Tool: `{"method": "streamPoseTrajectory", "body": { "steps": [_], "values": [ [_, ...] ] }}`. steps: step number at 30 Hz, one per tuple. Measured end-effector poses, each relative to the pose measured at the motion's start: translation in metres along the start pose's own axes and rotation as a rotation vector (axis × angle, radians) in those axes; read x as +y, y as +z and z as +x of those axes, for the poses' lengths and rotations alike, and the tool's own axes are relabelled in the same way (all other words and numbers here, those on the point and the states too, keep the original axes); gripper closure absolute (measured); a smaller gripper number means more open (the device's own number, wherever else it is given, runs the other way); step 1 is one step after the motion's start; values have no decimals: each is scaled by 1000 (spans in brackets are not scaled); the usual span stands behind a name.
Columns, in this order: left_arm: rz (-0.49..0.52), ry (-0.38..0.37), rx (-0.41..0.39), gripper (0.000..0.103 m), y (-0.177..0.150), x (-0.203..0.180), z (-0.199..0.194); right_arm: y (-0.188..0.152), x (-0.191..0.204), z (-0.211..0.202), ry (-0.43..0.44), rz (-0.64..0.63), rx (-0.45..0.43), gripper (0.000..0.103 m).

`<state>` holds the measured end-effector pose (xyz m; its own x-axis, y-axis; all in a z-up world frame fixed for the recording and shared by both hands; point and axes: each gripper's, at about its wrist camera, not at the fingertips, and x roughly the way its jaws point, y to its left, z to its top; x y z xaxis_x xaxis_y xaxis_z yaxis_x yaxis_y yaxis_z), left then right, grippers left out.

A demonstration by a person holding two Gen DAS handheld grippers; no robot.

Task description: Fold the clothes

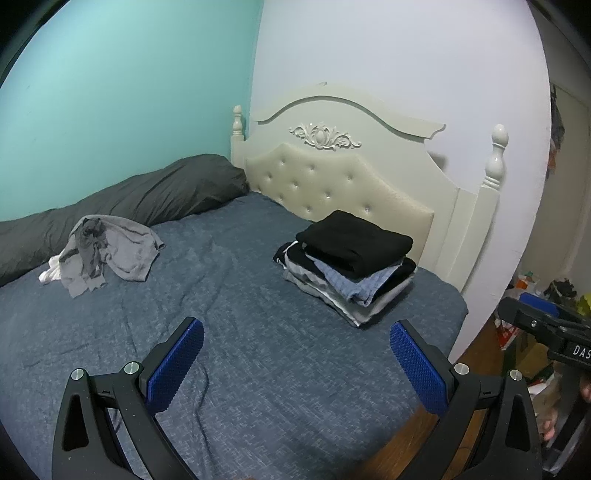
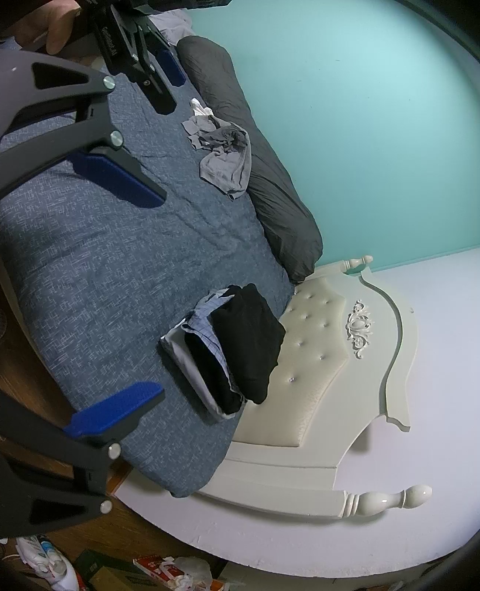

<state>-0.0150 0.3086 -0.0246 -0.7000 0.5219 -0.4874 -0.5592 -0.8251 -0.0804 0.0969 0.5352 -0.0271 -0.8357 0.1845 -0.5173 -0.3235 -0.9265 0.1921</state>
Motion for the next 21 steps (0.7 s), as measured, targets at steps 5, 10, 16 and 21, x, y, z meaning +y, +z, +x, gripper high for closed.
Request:
{"method": "streamPoseTrajectory", "body": {
  "steps": [5, 10, 16, 21],
  "values": [
    [-2, -4, -3, 0, 0, 0, -1, 0, 0, 1, 1, -1, 0, 7],
    [1, -6, -4, 0, 0, 0, -1, 0, -1, 1, 1, 1, 1, 7],
    [-1, -12, -1, 0, -1, 0, 0, 1, -2, 2, 2, 0, 2, 7],
    [2, -12, -1, 0, -2, -1, 0, 2, -4, 3, 2, 1, 3, 7]
  ]
}}
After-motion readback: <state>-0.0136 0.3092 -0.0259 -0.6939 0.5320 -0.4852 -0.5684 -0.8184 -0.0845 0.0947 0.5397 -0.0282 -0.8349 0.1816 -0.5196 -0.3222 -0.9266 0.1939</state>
